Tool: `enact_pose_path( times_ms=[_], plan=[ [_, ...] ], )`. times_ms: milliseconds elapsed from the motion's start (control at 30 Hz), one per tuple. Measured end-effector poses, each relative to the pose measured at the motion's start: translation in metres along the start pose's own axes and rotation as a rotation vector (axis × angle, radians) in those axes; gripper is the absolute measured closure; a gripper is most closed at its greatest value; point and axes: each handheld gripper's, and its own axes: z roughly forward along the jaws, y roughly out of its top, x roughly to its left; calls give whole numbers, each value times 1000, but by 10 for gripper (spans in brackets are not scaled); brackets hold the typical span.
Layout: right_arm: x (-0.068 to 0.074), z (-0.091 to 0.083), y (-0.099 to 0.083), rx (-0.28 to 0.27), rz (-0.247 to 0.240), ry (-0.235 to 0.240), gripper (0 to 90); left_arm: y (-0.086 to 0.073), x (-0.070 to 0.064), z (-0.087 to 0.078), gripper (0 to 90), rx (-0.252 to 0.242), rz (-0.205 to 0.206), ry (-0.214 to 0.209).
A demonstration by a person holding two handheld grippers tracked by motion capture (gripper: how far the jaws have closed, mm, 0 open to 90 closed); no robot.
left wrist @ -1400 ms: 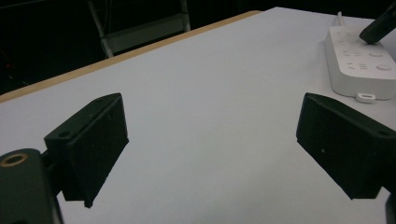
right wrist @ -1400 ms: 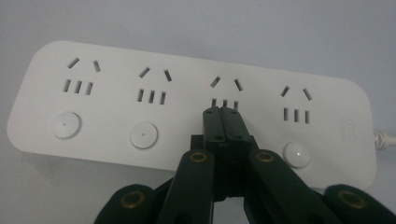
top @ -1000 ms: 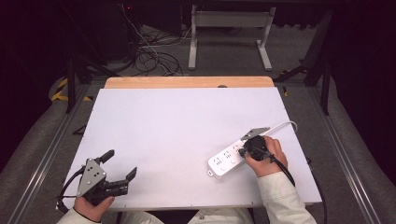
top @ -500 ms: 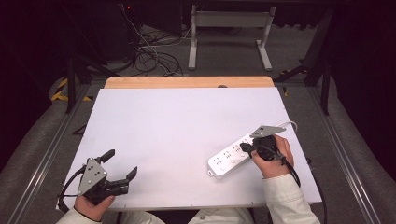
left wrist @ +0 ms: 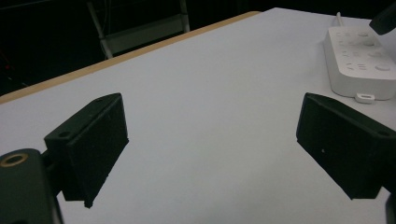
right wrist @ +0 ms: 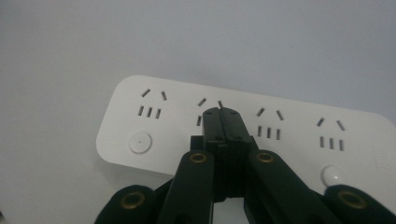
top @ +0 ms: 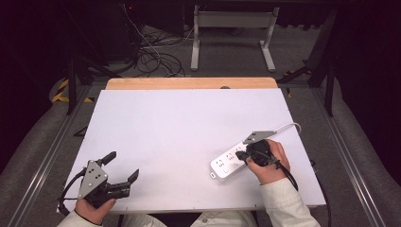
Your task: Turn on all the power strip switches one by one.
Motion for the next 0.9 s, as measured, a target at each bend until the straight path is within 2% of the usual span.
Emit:
enact_pose_path(
  times_ms=[533,900],
  plan=[
    [8,15,0,91,-27,24,900,0,0,0,92,3,-2,-4],
    [8,18,0,109,-23,15,900,0,0,1,92,7,-1,-4]
  ],
)
